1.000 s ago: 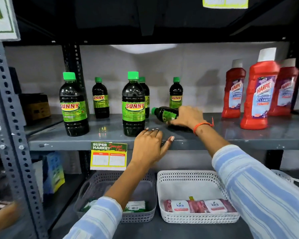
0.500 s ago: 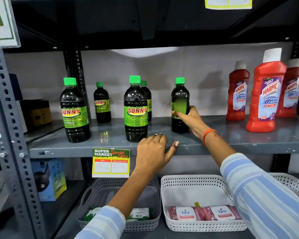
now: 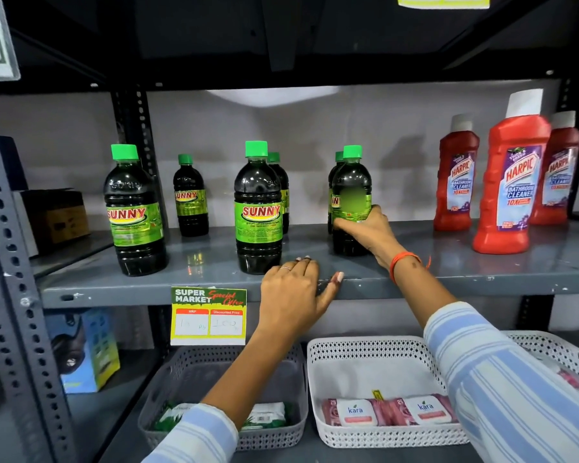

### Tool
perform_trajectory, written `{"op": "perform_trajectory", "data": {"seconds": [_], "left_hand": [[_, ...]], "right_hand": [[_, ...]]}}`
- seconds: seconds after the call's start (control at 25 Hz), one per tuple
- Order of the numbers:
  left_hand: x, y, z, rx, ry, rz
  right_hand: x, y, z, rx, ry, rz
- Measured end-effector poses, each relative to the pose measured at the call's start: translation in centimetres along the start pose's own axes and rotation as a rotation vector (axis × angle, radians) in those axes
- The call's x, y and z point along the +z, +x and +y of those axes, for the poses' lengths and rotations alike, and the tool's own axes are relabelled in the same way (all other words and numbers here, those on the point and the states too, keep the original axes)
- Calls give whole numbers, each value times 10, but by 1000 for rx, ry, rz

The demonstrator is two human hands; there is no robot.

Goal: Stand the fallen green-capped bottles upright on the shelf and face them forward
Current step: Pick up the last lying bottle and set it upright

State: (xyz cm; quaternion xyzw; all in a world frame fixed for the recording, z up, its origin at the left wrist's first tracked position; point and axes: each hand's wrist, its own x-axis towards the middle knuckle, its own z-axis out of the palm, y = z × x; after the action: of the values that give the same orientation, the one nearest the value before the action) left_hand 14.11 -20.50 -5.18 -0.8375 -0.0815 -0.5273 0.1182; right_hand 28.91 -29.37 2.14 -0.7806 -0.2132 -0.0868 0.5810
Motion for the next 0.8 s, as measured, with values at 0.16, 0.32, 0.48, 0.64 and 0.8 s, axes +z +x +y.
{"op": "perform_trajectory", "data": {"seconds": [0.16,0.32,0.48,0.64,0.8], "left_hand": [[1,-1,1,-10,-6,-12],[0,0,2,-17,-9,-13],[0,-1,2,-25,-16,-20],[1,0,2,-26,-24,-27],[1,0,2,-21,-23,-29]], "right_hand": [[-3,-2,3,-26,-67,24],[-3,0,5,8,15,-41],[3,11,11,7,-45,-11],[-1,-2,1,-5,-48,9],[-5,-5,3,-12,-34,-39]]}}
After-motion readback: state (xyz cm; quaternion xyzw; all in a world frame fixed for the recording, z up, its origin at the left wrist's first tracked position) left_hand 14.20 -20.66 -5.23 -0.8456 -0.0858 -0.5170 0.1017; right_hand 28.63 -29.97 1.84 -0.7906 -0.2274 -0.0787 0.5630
